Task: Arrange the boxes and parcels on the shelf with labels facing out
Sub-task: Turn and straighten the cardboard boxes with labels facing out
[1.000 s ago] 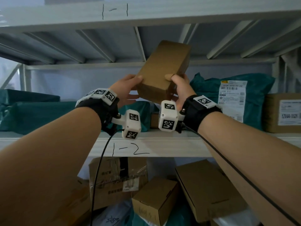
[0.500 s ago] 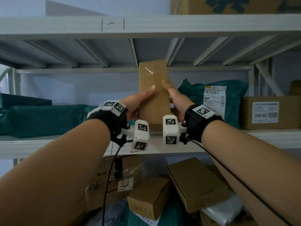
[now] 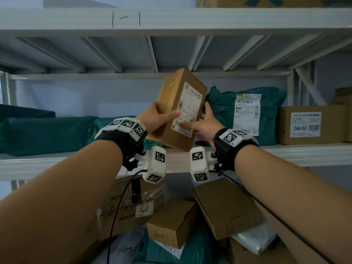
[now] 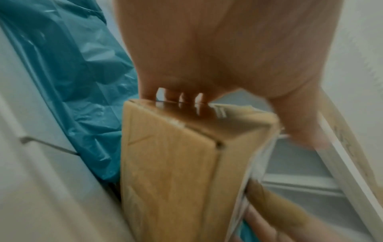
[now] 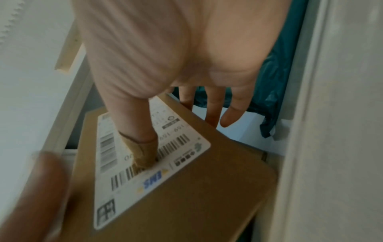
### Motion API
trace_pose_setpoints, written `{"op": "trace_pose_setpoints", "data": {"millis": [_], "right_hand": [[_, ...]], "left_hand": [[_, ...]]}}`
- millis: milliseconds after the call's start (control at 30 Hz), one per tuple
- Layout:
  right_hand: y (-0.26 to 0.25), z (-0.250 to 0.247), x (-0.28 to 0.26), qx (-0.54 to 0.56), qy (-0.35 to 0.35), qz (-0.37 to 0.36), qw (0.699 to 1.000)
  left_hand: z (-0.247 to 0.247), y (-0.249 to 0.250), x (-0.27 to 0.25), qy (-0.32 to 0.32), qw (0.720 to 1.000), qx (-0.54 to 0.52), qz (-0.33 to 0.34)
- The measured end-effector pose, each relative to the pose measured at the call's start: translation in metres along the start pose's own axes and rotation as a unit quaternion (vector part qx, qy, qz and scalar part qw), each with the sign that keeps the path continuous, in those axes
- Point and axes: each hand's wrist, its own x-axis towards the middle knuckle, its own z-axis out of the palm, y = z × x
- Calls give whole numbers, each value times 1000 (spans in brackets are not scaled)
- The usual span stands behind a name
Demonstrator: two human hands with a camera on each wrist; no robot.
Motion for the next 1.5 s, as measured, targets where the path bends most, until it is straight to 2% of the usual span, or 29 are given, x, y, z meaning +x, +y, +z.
{"op": "trace_pose_setpoints", "data": {"millis": [67, 167, 233, 300, 367, 500, 600, 1300, 1400, 1500], "right_hand": [[-2, 1, 2, -12, 8, 0, 1000], [-9, 2, 5, -1, 33, -11, 999], [-13, 2, 4, 16, 23, -1, 1000], [-15, 5, -1, 36, -23, 28, 999], [-16, 7, -4, 47, -61, 39, 996], [-17, 8, -2, 65, -79, 25, 994], [-14, 9, 2, 73, -79, 30, 994], [12, 4, 5, 21, -125, 32, 991], [7, -1, 6, 64, -108, 44, 991], [2, -3, 8, 53, -79, 28, 995]], "left_hand": [[0, 0, 4, 38, 999, 13, 10], [-9, 1, 7, 72, 994, -75, 13], [-18, 0, 9, 66, 984, -165, 4], [-21, 0, 7, 38, 968, -246, 20], [-22, -2, 8, 13, 959, -282, 36], [-25, -8, 9, -12, 958, -286, 34], [-26, -14, 9, 0, 957, -288, 23], [-22, -30, -1, -56, 971, -232, -26], [-21, -29, 3, -12, 964, -266, -11], [-25, -21, 10, 116, 950, -288, 23]]}}
